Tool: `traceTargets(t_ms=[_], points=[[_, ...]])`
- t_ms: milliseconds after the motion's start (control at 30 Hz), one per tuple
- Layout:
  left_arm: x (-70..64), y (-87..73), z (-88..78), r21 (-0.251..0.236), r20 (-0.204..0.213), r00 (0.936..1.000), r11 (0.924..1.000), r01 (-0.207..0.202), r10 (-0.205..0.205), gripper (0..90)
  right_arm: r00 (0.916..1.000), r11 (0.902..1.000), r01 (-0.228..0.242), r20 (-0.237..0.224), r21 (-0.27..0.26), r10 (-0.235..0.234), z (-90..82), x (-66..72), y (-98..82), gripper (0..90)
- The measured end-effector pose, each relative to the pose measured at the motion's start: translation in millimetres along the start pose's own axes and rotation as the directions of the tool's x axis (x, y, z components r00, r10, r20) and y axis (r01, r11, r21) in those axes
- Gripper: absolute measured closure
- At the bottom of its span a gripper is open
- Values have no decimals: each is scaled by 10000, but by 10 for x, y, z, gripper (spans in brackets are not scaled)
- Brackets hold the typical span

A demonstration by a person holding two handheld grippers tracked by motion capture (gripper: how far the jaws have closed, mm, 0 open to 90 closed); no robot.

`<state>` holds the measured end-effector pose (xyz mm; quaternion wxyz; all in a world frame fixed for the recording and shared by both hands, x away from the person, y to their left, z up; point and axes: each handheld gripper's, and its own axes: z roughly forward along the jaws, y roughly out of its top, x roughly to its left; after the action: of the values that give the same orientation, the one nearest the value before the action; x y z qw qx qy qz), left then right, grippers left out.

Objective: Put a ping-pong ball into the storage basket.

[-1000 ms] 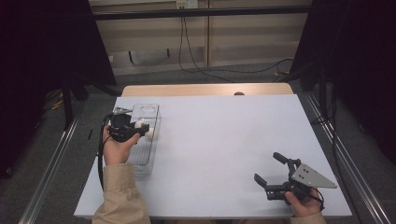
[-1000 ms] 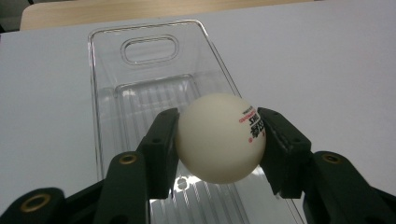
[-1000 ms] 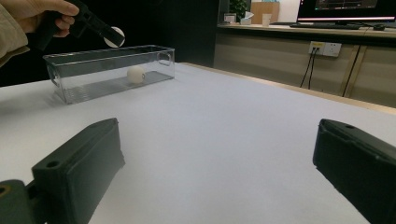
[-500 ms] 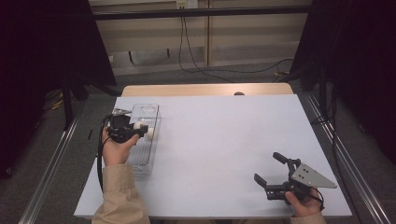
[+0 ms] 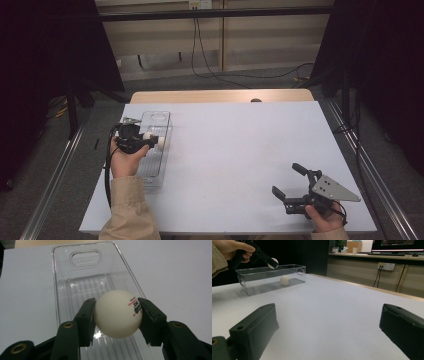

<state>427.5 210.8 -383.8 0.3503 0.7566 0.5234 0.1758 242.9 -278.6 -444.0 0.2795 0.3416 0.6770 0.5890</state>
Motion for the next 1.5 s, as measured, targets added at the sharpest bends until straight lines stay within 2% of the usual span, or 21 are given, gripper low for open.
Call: traceTargets(t_ms=[867, 933, 1500], points=[[-5, -33, 53, 408, -143, 9999, 9992, 35, -29, 507, 10000, 10000, -3, -16, -16, 3, 6, 5, 2, 8], [-5, -33, 58, 427, -162, 9999, 9991, -51, 58, 507, 10000, 10000, 19, -32, -12, -19, 8, 5, 3, 8], [-9, -32, 46, 409, -231, 9997, 9992, -4, 14, 494, 10000, 10000, 9, -54, -36, -10, 5, 11, 6, 8]])
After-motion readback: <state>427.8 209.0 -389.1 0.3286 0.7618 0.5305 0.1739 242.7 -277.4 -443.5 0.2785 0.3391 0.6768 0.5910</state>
